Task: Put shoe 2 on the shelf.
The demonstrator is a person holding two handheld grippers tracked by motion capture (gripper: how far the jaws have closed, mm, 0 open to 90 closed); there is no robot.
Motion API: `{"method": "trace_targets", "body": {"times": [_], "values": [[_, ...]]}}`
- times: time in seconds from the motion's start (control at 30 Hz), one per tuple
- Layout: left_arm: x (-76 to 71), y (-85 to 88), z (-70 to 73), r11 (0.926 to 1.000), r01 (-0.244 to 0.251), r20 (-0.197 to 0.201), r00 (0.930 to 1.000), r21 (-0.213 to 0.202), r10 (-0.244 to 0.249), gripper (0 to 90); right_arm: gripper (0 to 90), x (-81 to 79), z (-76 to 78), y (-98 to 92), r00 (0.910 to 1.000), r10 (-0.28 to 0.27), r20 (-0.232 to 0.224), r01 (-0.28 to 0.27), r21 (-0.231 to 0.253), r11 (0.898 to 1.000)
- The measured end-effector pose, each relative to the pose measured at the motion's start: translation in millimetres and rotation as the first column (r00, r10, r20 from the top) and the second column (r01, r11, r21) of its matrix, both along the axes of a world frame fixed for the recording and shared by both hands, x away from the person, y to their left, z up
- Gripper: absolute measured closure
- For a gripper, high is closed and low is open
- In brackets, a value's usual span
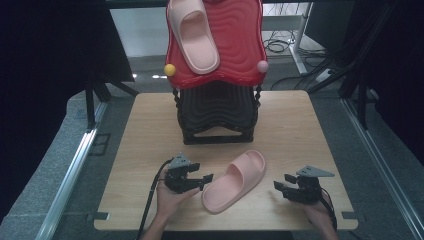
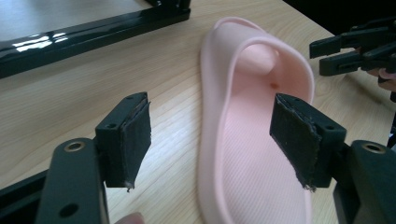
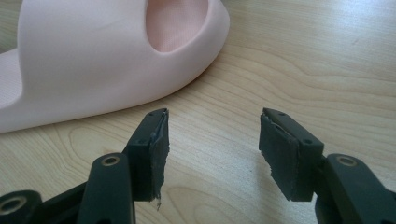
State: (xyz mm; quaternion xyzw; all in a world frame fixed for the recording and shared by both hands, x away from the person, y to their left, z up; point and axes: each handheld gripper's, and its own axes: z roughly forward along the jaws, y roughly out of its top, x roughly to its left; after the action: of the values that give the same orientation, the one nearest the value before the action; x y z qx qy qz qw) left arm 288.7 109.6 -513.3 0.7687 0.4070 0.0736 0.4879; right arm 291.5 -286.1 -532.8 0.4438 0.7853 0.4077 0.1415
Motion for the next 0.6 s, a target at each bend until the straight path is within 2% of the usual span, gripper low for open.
{"method": "trace_targets", "body": {"times": [0.17,0.27,0.6], "values": [[5.0,-20.3,-2.8,0.9993,0.034,0.009,0.9994,0.012,-0.035,37.4,42.9,-0.8,1.4,1.9,1.0000,-0.001,0.006,0.001,0.003,1.000],[10.6,-33.6,-7.0,0.9978,0.061,-0.001,0.9981,0.025,-0.061,42.7,42.9,-0.6,0.4,2.5,1.0000,-0.005,0.003,0.005,0.004,1.000],[32.7,-54.0,-15.0,0.9968,0.064,-0.014,0.9979,0.047,-0.064,55.6,42.8,0.4,-2.3,4.4,0.9999,-0.012,-0.005,0.012,0.004,1.000]]}}
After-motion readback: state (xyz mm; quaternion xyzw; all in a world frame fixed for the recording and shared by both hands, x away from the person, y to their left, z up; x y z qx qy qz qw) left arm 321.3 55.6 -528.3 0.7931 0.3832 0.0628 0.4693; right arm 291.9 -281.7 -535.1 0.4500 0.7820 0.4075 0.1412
